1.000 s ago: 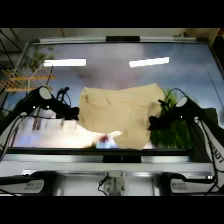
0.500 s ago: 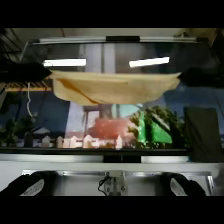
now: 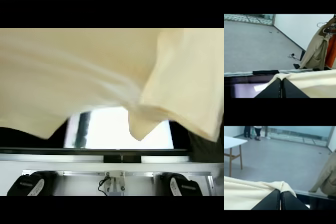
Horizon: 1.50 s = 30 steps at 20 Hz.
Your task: Fold the shirts.
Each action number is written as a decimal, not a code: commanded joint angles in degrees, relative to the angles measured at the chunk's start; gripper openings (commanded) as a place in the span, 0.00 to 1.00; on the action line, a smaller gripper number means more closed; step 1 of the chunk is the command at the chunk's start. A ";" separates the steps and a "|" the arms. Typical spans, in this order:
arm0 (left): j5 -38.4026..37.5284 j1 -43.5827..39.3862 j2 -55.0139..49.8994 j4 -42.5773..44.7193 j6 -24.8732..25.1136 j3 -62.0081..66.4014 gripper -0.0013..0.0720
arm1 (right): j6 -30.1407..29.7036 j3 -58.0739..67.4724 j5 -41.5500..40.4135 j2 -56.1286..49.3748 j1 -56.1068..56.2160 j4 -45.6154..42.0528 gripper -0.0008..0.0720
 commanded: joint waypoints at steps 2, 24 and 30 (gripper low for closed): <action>-8.72 0.07 -2.01 12.13 -1.27 -3.89 0.06 | 1.46 0.50 14.27 -4.48 -0.04 -8.48 0.11; 10.69 0.20 -53.86 -1.88 -2.60 -25.24 0.16 | 11.02 -13.84 0.79 -61.16 0.07 14.12 0.15; -23.67 11.47 -52.54 -0.24 4.98 -14.84 0.88 | 8.59 -7.19 22.71 -52.61 -4.61 2.16 0.76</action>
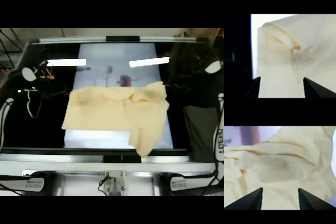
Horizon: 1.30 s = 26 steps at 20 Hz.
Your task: Fold the shirts.
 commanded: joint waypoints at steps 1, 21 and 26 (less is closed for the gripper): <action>-20.92 7.80 1.51 -1.33 4.63 2.29 0.88 | -0.46 2.10 17.16 5.09 -2.43 -12.37 0.76; 11.78 14.05 8.96 -23.28 13.68 -39.67 0.55 | -1.07 -22.49 15.56 20.09 -5.16 -12.85 0.62; 12.68 10.67 8.96 -23.65 13.62 -39.63 0.06 | -1.07 -22.91 15.10 20.09 -5.16 -12.87 0.62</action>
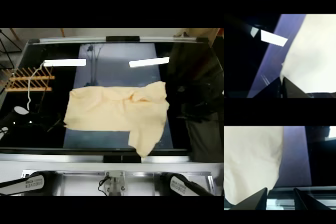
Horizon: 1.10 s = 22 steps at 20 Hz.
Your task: Fold the shirts.
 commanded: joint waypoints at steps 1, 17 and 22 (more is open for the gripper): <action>-0.59 -2.14 0.22 -1.20 1.01 0.09 0.06 | -0.04 -1.46 -0.11 0.04 0.02 0.07 0.62; -2.05 -2.34 9.03 -1.22 2.71 0.11 0.06 | -5.16 -27.28 -29.46 -3.69 0.09 18.51 0.65; -2.05 -2.45 9.20 -2.73 2.75 0.28 0.06 | -6.34 -27.21 -30.18 -4.24 0.09 21.55 0.11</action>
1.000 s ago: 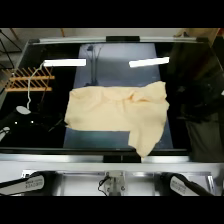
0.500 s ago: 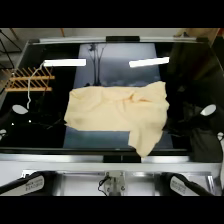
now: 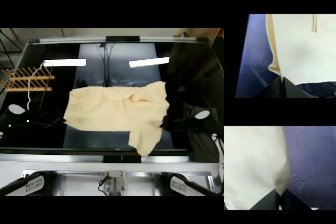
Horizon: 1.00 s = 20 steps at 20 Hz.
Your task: Fold the shirts.
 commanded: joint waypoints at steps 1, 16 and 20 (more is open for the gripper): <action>0.00 -0.04 0.81 -1.14 0.11 0.81 0.06 | -2.67 0.04 0.59 -0.09 -0.04 2.67 0.11; 11.34 0.09 36.98 13.66 -9.77 64.63 0.06 | -6.51 71.41 0.48 36.72 -0.11 -14.27 0.11; -1.33 0.09 41.07 21.46 -14.49 64.61 0.06 | -2.40 72.50 7.78 41.00 -0.11 -19.63 0.11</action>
